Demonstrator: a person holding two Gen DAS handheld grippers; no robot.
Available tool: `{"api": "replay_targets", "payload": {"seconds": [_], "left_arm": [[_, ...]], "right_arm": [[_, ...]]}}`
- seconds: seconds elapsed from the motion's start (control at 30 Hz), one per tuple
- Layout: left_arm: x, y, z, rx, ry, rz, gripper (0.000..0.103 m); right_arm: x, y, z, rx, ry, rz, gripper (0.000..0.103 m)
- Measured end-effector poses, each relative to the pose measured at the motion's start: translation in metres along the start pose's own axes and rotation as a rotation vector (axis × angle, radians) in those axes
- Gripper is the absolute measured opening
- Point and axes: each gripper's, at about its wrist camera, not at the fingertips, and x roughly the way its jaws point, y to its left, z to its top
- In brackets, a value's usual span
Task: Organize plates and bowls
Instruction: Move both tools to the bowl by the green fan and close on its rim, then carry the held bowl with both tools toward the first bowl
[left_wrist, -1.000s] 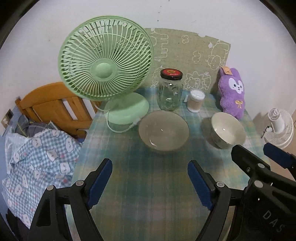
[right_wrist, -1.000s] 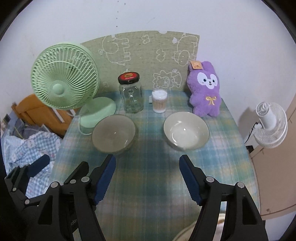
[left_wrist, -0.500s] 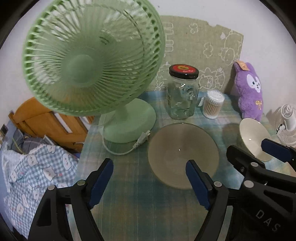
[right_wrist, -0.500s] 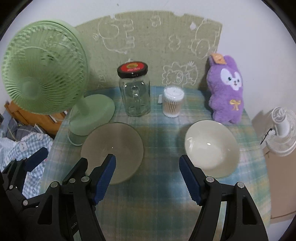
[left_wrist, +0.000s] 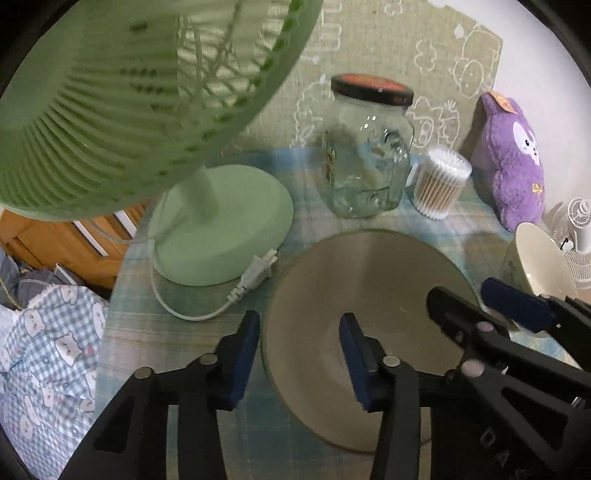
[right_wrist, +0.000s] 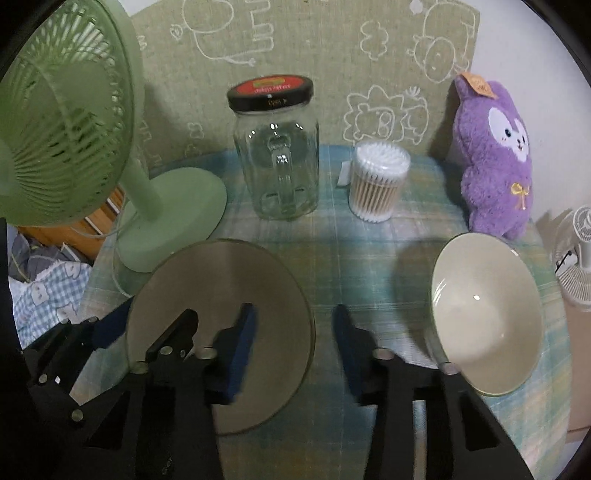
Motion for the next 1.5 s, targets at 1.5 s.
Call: {"api": "replay_targets", "payload": {"seconds": [1.5], "left_arm": [[-0.096,-0.016,-0.049,-0.033,0.009,0.056,0.018]], "right_arm": [[-0.097,-0.007,-0.064,0.002,0.005,-0.019,0.018]]}}
